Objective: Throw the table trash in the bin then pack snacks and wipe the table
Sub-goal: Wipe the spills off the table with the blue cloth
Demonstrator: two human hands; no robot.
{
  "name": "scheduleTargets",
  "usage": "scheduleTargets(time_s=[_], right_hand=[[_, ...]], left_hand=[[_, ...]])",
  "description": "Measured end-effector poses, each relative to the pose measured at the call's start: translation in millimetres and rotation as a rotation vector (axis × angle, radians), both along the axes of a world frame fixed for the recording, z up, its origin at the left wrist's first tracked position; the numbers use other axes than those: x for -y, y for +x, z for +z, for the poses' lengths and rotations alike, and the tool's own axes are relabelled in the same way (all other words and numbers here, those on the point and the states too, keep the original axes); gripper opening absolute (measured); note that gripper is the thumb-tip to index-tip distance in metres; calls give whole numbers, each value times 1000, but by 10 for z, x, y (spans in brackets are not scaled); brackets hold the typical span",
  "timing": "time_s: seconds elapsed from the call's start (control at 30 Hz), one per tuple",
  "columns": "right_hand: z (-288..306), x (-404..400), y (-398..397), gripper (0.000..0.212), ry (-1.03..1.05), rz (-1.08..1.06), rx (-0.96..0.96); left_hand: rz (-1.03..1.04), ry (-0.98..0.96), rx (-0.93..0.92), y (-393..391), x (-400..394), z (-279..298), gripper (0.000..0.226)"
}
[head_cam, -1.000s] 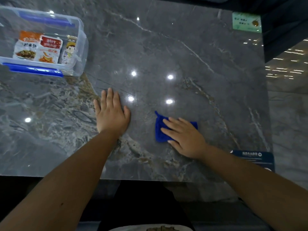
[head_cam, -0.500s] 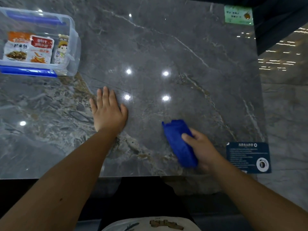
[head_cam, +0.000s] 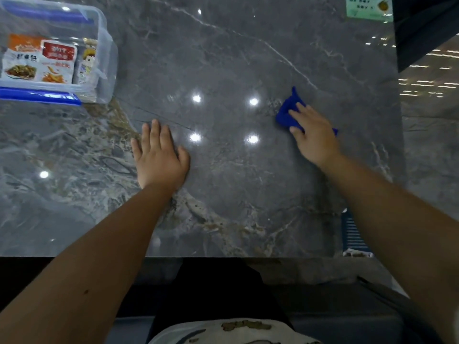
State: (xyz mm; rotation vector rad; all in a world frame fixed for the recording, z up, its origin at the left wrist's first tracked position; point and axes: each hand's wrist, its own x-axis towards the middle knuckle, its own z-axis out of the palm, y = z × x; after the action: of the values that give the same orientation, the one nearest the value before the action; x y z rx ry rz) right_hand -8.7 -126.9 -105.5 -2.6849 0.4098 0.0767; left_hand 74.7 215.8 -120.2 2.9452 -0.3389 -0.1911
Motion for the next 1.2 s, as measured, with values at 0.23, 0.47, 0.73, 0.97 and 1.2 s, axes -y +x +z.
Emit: scheduleTargets(time_s=[0.23, 0.47, 0.73, 0.97, 1.2], right_hand=[[22, -825, -798, 42, -114, 204, -53], [14, -1568, -1513, 47, -94, 182, -148], [23, -2429, -1466, 48, -77, 12, -99], [-40, -3508, -1430, 52, 16, 381, -53], [389, -3487, -1409, 32, 1028, -37, -286]], left_hand=[[-3, -12, -6, -3, 0, 14, 65], [-22, -26, -44, 1, -29, 21, 65], [-346, 20, -69, 148, -519, 103, 60], [-432, -20, -117, -114, -1079, 139, 52], [-223, -282, -177, -297, -1545, 280, 44]])
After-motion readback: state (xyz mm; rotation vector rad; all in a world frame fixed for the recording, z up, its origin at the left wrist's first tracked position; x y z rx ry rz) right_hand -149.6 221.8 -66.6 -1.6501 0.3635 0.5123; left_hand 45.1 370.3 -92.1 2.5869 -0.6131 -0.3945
